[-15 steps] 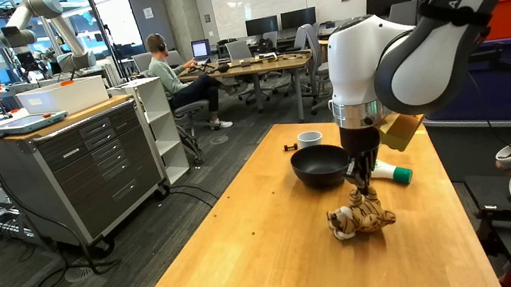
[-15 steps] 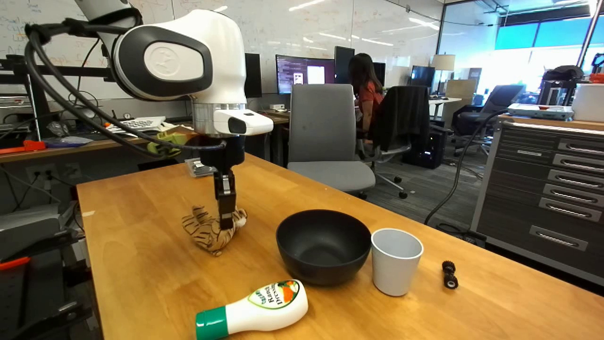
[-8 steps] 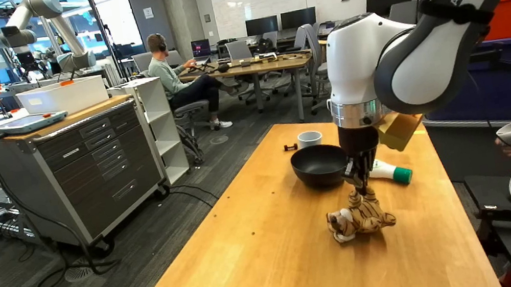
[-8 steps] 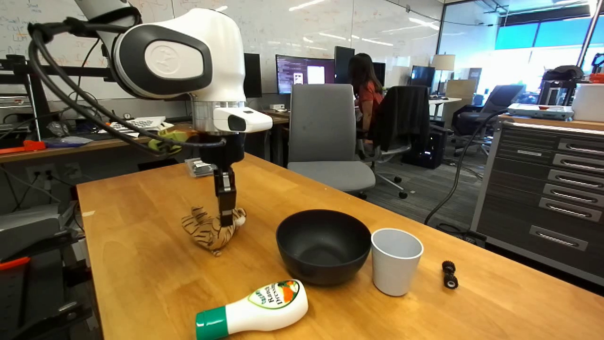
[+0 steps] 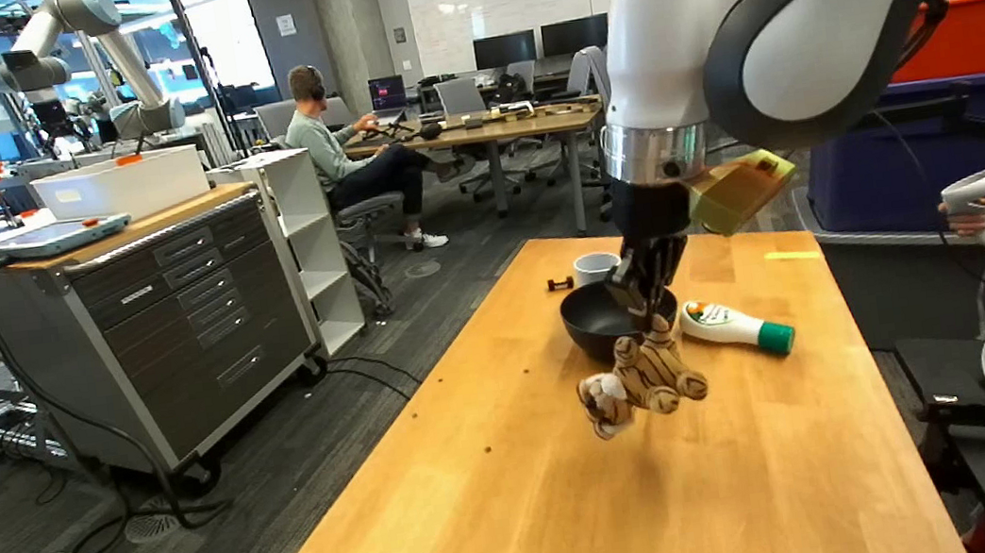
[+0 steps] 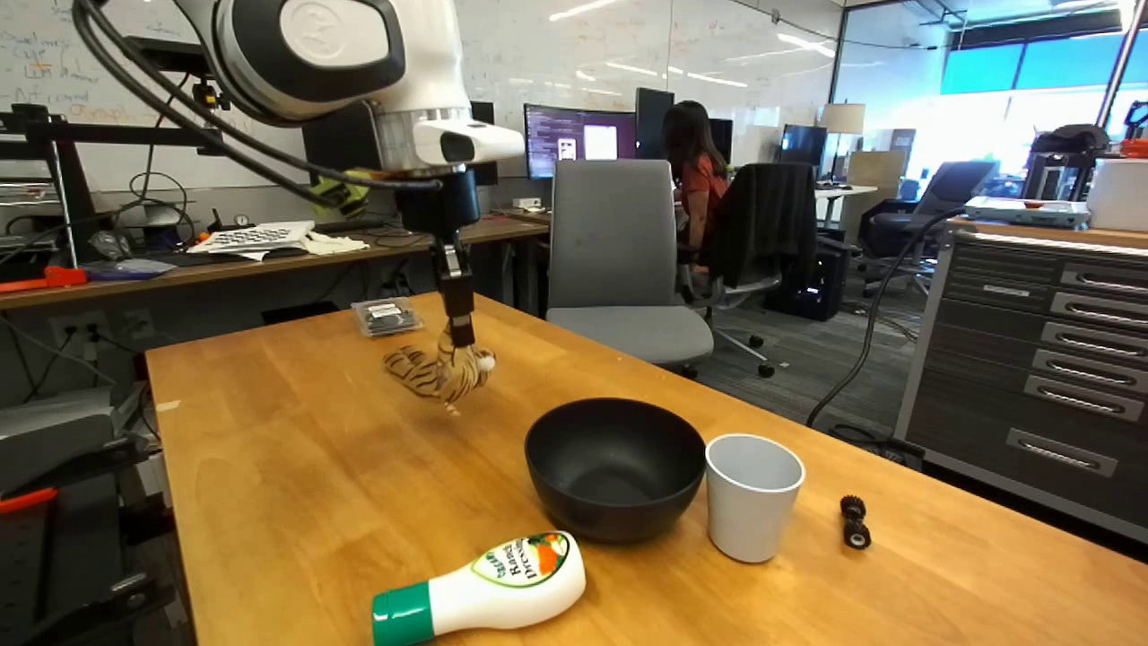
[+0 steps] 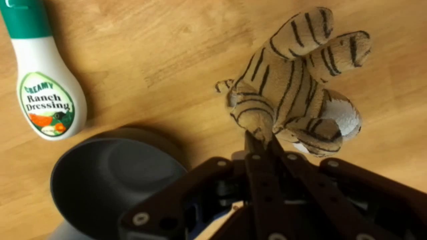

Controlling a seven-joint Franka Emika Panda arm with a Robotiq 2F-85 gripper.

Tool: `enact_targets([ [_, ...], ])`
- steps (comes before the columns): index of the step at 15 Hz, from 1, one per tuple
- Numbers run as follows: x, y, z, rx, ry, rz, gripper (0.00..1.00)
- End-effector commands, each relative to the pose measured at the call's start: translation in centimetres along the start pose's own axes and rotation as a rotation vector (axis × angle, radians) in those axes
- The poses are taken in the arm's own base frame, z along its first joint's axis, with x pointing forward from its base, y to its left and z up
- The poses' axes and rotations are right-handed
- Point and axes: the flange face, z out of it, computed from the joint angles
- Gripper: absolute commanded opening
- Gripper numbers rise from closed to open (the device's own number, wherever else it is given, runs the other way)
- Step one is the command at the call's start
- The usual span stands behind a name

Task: Put the stuffed animal into the black bowl

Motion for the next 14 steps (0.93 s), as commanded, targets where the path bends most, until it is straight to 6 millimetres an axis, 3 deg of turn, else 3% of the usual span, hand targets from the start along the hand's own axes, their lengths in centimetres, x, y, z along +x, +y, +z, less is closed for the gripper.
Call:
enact_targets([
  [1,2.0,-0.4,-5.3,0.034,0.074,0.053,0.02],
  [7,5.7,1.2,-10.5,0.051,0.186,0.14,0.02],
  [14,9.3,4.7,-13.6,-0.007,0.274,0.236,0.02],
])
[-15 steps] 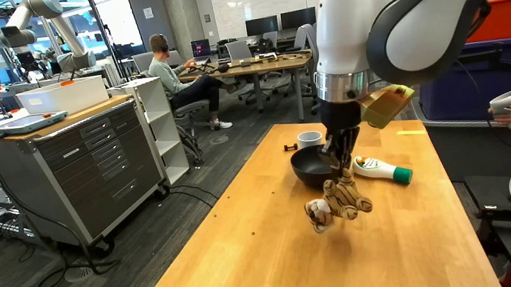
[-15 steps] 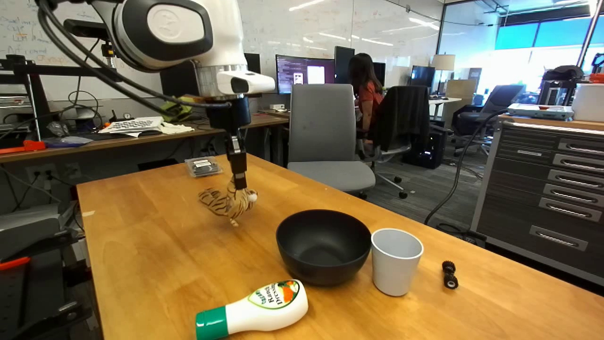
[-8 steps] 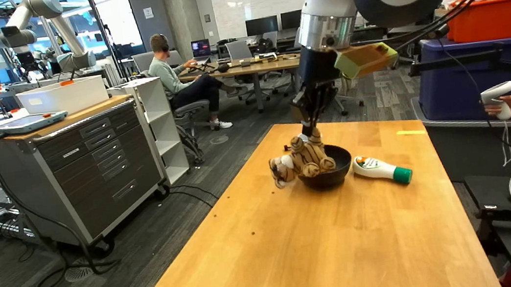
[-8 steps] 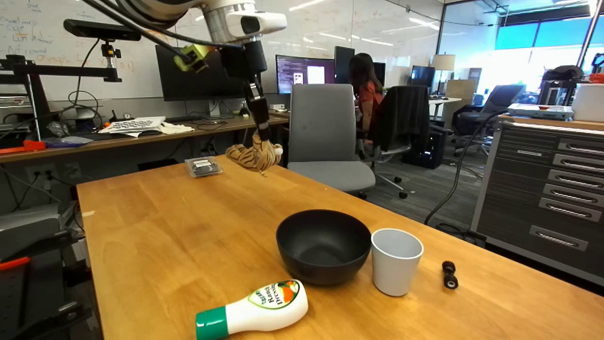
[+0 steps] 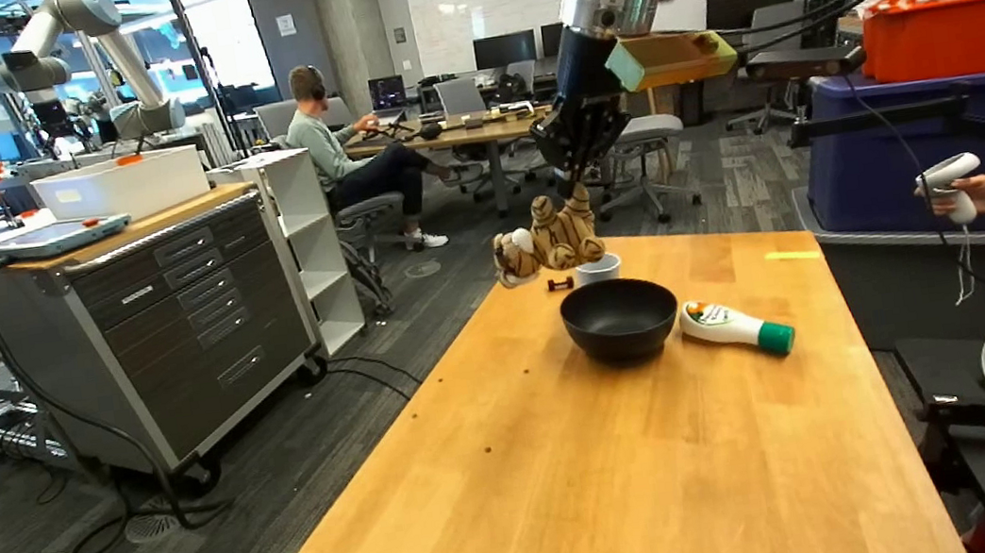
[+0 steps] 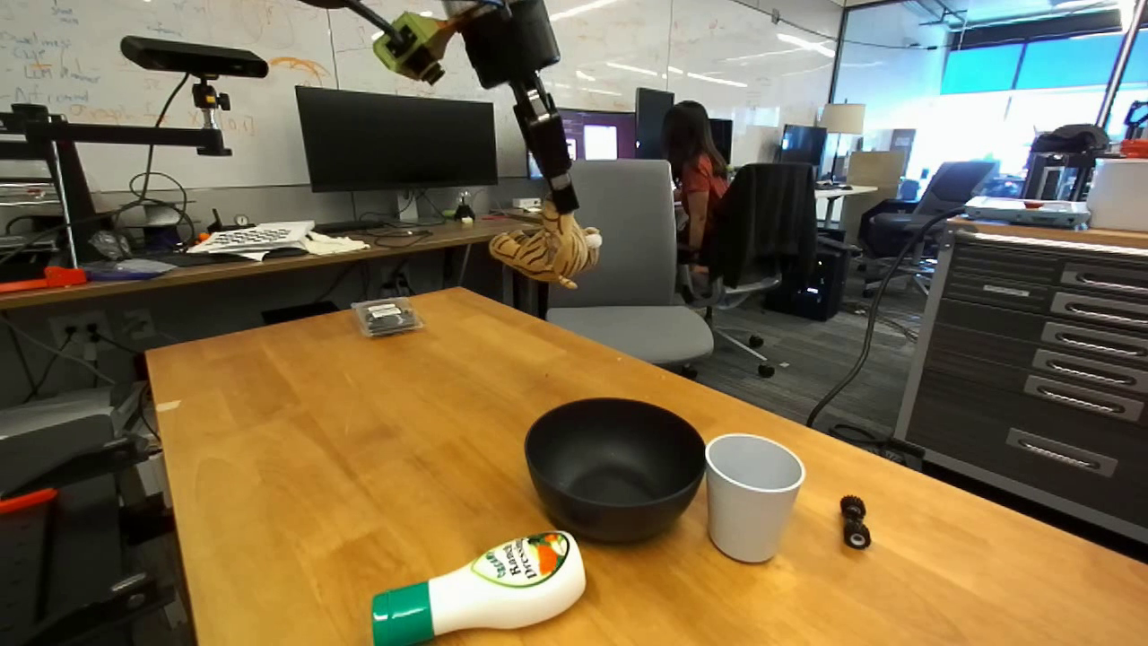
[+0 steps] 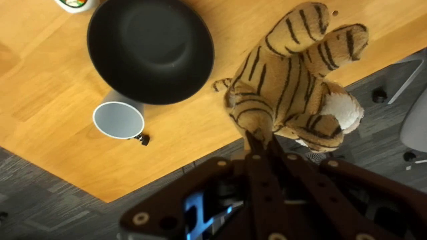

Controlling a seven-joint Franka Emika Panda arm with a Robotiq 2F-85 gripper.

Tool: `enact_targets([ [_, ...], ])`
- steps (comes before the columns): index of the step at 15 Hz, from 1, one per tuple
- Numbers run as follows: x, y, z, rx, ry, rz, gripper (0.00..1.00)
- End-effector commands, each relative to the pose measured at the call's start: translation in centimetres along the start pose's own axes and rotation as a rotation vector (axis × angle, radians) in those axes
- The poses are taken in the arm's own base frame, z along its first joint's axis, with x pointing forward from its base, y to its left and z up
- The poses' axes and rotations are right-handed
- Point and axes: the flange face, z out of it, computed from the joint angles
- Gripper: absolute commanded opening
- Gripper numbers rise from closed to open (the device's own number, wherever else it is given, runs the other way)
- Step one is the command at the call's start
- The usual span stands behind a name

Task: Put the stuffed animal into the black bowl

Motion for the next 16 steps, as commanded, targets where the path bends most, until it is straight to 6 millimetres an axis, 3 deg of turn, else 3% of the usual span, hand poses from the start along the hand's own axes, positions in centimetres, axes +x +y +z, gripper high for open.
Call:
enact_targets([
  [1,2.5,1.4,-1.4,-0.05,0.032,0.052,0.02],
  [8,4.2,5.0,-0.9,-0.108,0.016,0.105,0.02],
  [16,4.6,8.3,4.1,-0.126,-0.035,0.155,0.02],
])
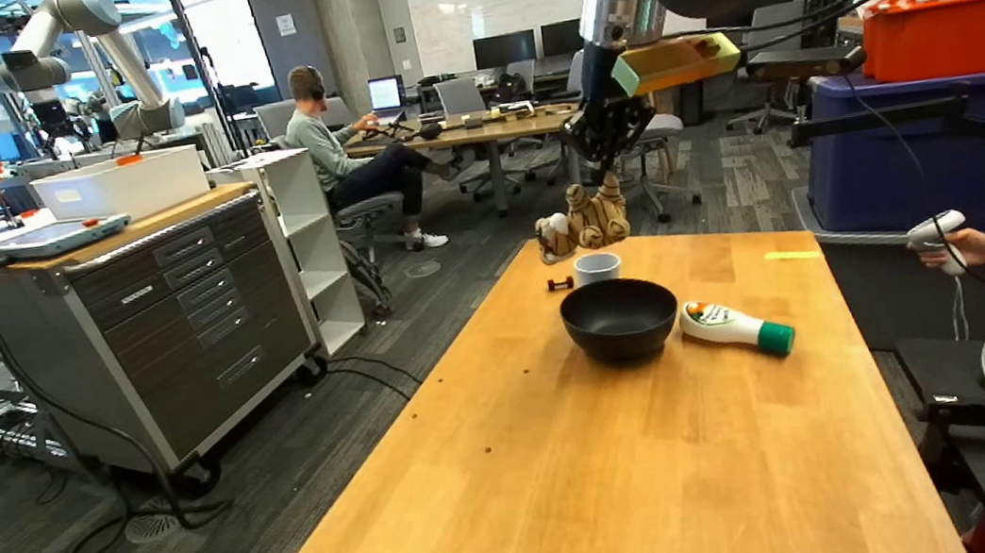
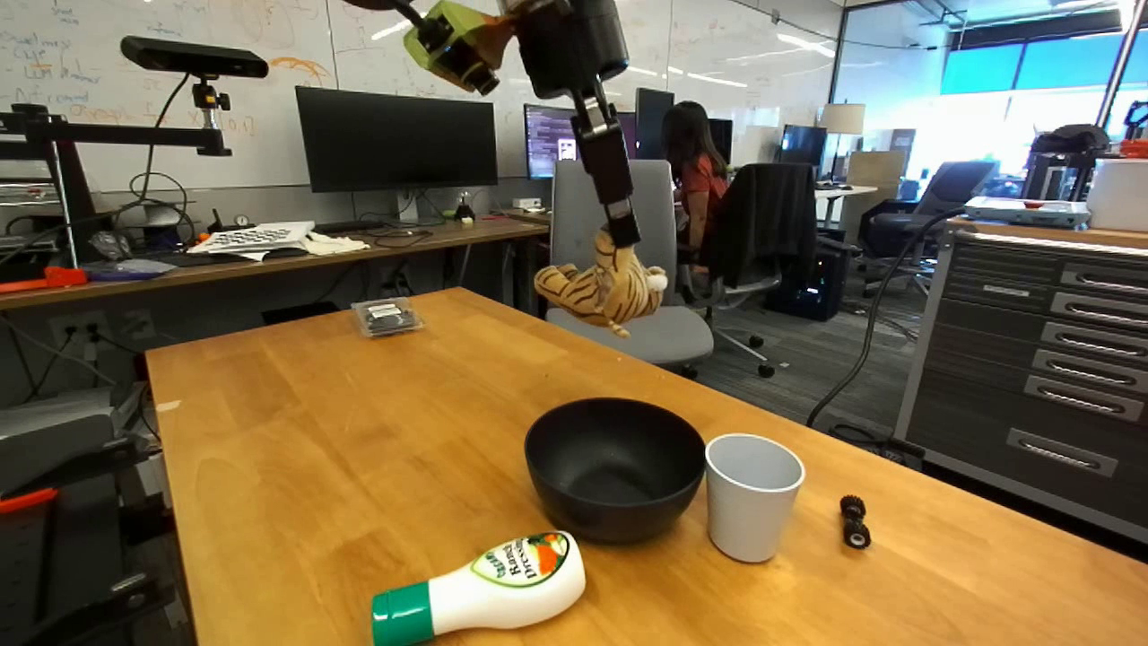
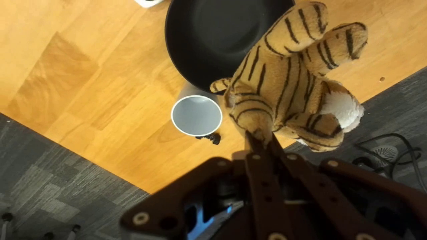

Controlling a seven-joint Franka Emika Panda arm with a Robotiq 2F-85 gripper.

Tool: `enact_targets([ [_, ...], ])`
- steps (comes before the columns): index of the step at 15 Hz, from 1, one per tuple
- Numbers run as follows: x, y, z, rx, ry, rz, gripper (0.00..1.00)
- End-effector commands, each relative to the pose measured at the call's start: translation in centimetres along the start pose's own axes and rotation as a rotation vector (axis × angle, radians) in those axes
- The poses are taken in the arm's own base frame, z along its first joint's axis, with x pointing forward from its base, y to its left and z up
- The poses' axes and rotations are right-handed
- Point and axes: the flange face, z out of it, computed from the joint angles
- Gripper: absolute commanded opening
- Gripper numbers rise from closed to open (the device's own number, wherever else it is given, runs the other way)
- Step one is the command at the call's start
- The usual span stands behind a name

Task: Put the stuffed animal into the black bowl

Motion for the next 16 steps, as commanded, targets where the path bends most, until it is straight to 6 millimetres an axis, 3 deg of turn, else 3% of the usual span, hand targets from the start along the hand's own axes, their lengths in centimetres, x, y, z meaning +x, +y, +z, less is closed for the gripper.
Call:
enact_targets([
  [1,1.4,0.8,2.2,-0.007,-0.007,0.011,0.03],
  [16,0.9,2.6,11.1,-0.115,-0.079,0.015,0.03],
])
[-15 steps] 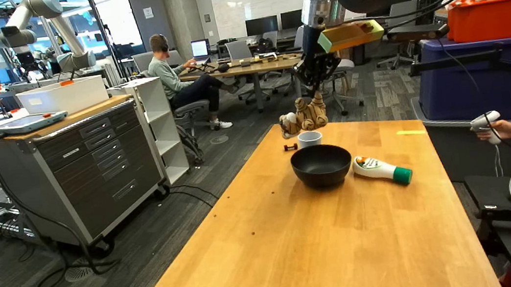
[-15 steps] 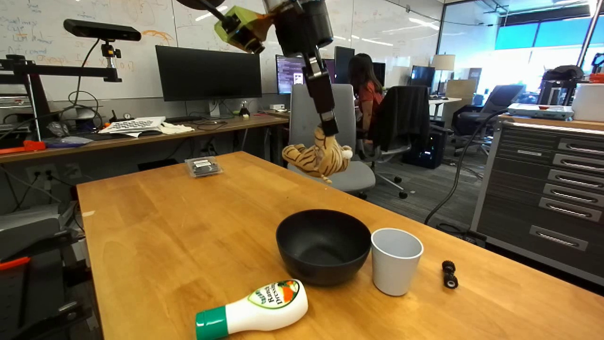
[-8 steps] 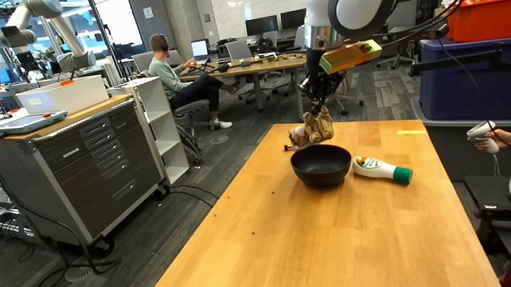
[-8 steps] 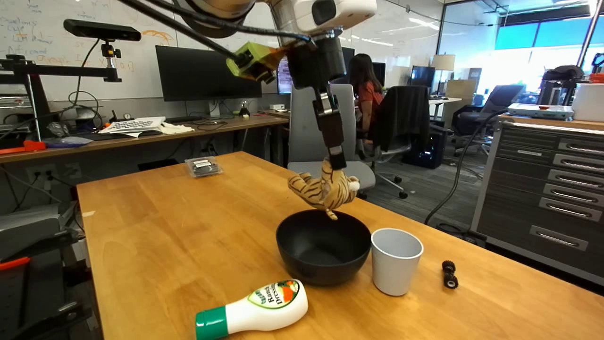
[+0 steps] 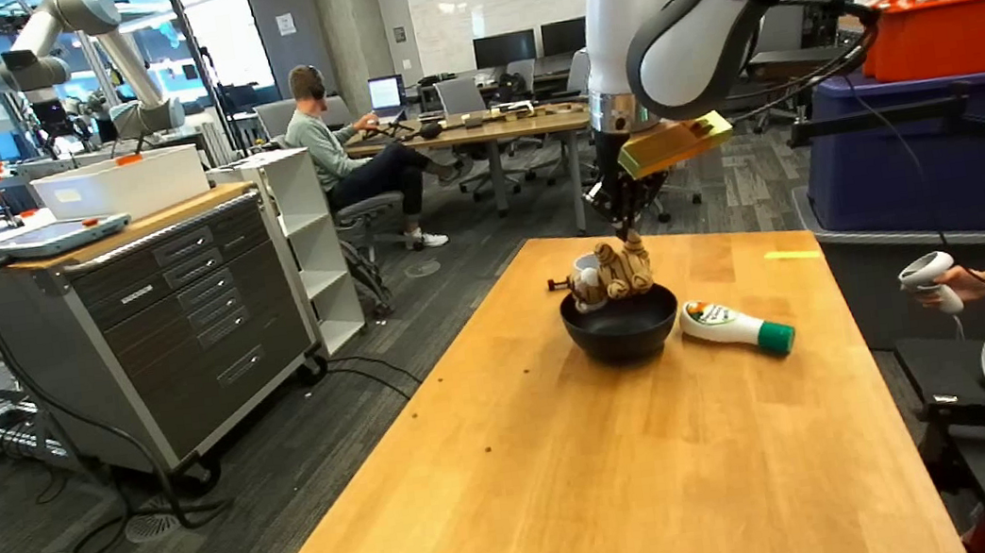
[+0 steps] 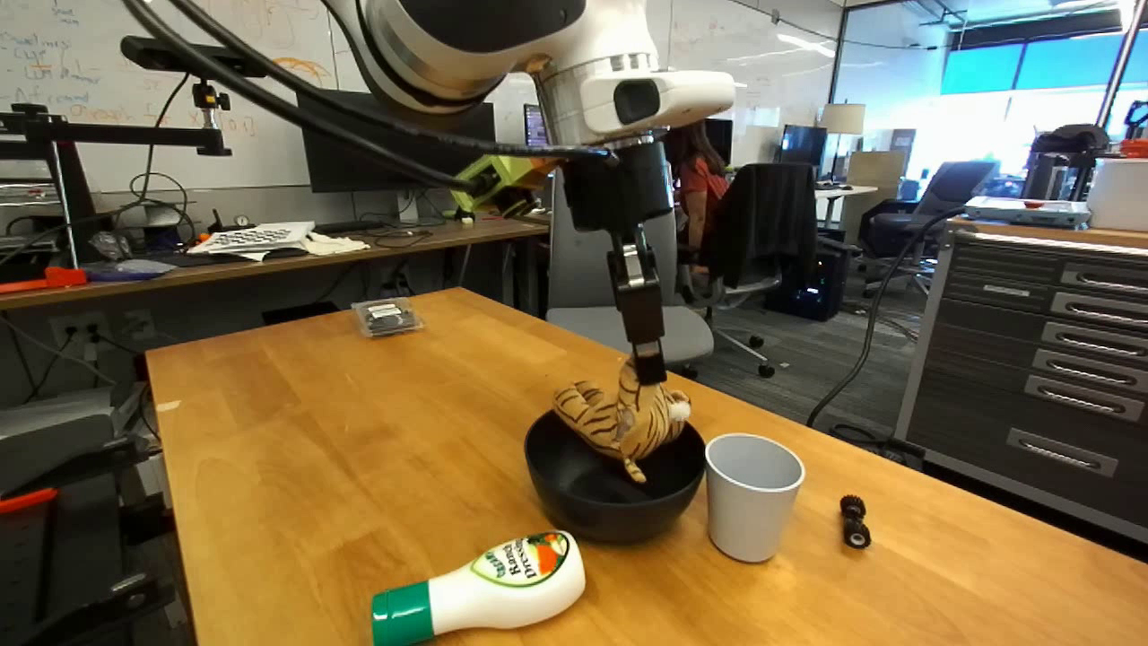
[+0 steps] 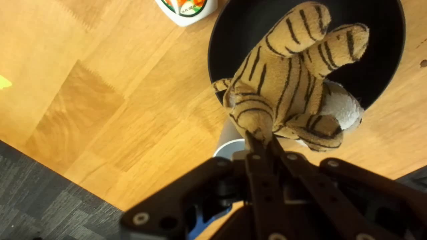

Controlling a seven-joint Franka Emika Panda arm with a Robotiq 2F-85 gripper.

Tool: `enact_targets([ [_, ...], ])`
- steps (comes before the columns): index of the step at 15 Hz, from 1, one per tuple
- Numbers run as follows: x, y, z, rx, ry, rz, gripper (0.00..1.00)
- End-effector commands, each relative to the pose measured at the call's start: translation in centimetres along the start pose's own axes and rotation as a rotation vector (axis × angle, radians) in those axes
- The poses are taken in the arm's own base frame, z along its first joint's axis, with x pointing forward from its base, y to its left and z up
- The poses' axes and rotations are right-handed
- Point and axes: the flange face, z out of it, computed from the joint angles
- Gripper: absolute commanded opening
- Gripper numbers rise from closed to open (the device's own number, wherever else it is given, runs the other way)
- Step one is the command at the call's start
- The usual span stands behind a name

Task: Put the stuffed animal into the black bowl

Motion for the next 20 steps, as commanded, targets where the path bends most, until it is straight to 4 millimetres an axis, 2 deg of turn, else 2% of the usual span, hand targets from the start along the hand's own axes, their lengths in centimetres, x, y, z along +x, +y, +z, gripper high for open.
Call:
enact_targets([
  [1,0.6,-0.5,1.0,-0.012,0.01,-0.015,0.03],
  [7,-0.1,-1.1,2.1,-0.025,-0.004,-0.037,0.05],
  [11,-0.1,-1.3,1.8,-0.02,0.002,-0.043,0.47],
  [16,0.0,-1.7,1.3,-0.01,0.011,-0.046,0.85],
  [18,-0.2,-1.8,1.0,-0.003,0.01,-0.053,1.0],
  [20,-0.5,-2.2,0.3,0.007,0.012,-0.062,1.0],
])
